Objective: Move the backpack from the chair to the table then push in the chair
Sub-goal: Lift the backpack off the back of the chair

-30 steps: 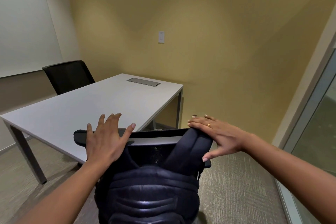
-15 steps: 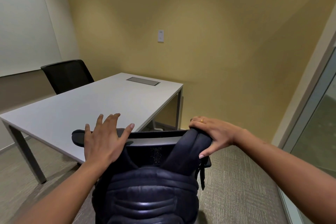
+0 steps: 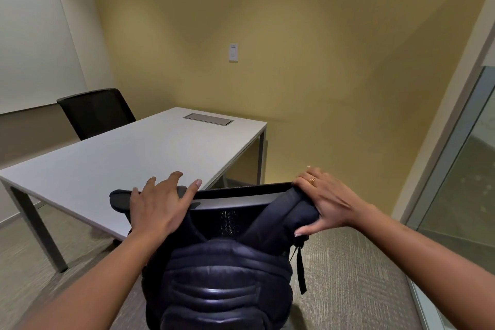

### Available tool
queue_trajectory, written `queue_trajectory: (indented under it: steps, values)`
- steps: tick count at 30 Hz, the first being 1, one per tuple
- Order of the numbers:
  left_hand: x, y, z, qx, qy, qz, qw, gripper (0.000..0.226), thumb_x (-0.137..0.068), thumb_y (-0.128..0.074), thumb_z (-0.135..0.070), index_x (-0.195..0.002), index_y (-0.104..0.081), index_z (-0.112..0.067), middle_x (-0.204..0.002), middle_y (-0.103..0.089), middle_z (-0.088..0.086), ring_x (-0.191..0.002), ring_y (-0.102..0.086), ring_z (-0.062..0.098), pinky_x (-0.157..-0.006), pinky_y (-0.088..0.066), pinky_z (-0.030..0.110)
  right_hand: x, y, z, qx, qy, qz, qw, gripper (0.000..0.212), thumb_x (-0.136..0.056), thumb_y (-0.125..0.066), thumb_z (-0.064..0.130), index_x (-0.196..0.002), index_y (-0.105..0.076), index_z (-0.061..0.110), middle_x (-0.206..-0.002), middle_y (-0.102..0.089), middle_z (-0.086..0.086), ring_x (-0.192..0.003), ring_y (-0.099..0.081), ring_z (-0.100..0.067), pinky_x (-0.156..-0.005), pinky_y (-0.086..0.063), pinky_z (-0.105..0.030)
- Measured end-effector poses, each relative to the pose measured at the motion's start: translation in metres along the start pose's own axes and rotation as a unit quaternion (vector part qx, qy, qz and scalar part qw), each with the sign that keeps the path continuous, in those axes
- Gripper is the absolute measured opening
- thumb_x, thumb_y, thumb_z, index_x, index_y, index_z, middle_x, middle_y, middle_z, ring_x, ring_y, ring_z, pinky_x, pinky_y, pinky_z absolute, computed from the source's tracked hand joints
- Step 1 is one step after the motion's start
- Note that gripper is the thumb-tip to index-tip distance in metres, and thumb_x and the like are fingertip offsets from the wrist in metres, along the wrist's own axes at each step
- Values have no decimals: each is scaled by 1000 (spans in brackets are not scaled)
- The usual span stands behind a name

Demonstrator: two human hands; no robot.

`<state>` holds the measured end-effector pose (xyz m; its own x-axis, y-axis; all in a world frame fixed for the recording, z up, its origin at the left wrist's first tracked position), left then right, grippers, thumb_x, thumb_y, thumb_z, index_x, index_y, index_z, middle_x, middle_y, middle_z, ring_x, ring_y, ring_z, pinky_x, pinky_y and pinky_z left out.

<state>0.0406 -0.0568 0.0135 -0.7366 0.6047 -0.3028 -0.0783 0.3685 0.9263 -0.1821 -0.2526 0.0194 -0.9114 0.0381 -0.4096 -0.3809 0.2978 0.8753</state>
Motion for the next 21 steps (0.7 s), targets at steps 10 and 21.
queue_trajectory:
  steps: [10,21]
  values:
    - [-4,-3,1,-4,-58,10,998,73,-83,-15,-74,-128,-51,-29,-128,-60,1,-128,-43,24,-101,-33,49,8,-9,5,-149,-39,59,986,101,-64,-52,78,-141,-32,16,-136,-46,-8,-126,-32,-13,-109,-6,-19]
    - [-18,4,20,-50,-389,344,853,106,-54,-89,-32,-139,-25,-22,-142,-32,-6,-129,-32,10,-109,-25,22,2,3,13,-37,-27,49,998,89,-65,-46,84,-111,-50,8,-101,-57,-7,-87,-54,-24,-81,-47,-35]
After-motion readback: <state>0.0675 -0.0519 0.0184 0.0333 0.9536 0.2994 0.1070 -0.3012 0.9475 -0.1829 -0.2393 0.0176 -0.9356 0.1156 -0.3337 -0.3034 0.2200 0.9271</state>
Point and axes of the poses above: each hand's wrist, its own x-axis away from the middle knuckle, its own y-axis out of the back of the hand, z = x × y, the point moved 6 cm from there along -x, towards the middle knuckle
